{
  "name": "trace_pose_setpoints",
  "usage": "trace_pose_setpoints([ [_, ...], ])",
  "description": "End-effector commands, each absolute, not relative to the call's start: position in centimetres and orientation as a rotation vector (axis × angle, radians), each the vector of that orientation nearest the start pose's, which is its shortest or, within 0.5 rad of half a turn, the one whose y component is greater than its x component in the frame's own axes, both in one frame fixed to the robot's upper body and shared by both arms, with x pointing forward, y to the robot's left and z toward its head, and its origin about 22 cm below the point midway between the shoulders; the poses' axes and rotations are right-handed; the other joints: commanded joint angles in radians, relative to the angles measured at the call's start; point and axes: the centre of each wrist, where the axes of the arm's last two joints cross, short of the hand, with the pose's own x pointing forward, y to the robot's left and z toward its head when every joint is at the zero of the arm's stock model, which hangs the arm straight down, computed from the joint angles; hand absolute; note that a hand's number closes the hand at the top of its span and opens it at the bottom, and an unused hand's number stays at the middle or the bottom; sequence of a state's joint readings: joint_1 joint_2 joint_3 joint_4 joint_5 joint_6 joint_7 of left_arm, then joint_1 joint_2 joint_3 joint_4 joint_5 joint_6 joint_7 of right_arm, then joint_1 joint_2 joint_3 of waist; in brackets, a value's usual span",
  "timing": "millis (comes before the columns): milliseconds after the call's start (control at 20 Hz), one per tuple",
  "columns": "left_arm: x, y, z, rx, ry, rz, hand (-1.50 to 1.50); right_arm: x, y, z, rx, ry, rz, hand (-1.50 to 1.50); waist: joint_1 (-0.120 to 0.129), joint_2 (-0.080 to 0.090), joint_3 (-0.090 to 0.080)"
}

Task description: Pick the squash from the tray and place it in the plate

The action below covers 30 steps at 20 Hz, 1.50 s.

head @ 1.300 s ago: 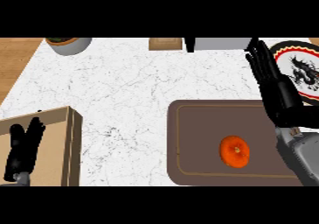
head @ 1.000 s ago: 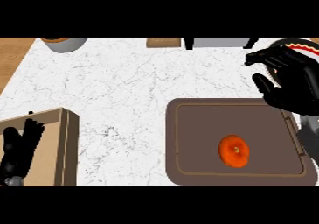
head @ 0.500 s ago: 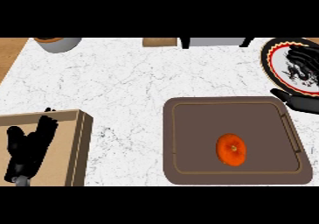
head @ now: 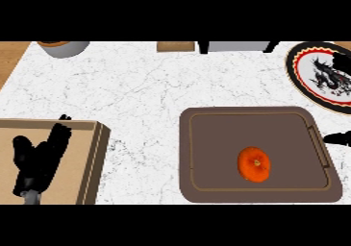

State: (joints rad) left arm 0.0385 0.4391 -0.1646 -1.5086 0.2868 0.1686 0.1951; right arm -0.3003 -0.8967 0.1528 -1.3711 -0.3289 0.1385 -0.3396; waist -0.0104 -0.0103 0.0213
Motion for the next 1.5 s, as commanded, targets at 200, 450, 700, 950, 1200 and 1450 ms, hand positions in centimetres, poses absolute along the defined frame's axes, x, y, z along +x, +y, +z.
trace_pose_setpoints([
  [200, 23.3, 27.3, -2.2, 0.019, -1.186, -0.004, 0.00, 29.0, -35.5, 15.5, -0.261, -1.610, 1.093, -1.50, -0.002, 0.013, -0.025],
  [450, 21.5, 23.9, -3.6, 0.024, -1.185, 0.009, 0.00, 27.9, -33.3, 16.0, -0.314, -1.504, 1.162, -1.50, -0.001, 0.009, -0.024],
  [700, 21.2, 25.3, -3.2, 0.009, -1.182, -0.010, 0.00, 26.1, -30.6, 15.2, -0.382, -1.484, 1.173, -1.50, 0.001, 0.006, -0.023],
  [950, 22.0, 25.8, -2.7, 0.012, -1.185, -0.007, 0.00, 25.0, -28.0, 12.4, -0.378, -1.394, 1.203, -1.50, 0.010, 0.010, -0.022],
  [1200, 23.2, 25.5, -2.1, 0.011, -1.188, -0.013, 0.00, 23.5, -26.1, 12.0, -0.324, -1.363, 1.237, -1.50, 0.002, 0.008, -0.022],
  [1450, 22.8, 24.8, -2.4, 0.014, -1.174, -0.001, 0.00, 23.9, -24.6, 11.0, -0.324, -1.354, 1.219, -1.50, 0.011, 0.010, -0.022],
])
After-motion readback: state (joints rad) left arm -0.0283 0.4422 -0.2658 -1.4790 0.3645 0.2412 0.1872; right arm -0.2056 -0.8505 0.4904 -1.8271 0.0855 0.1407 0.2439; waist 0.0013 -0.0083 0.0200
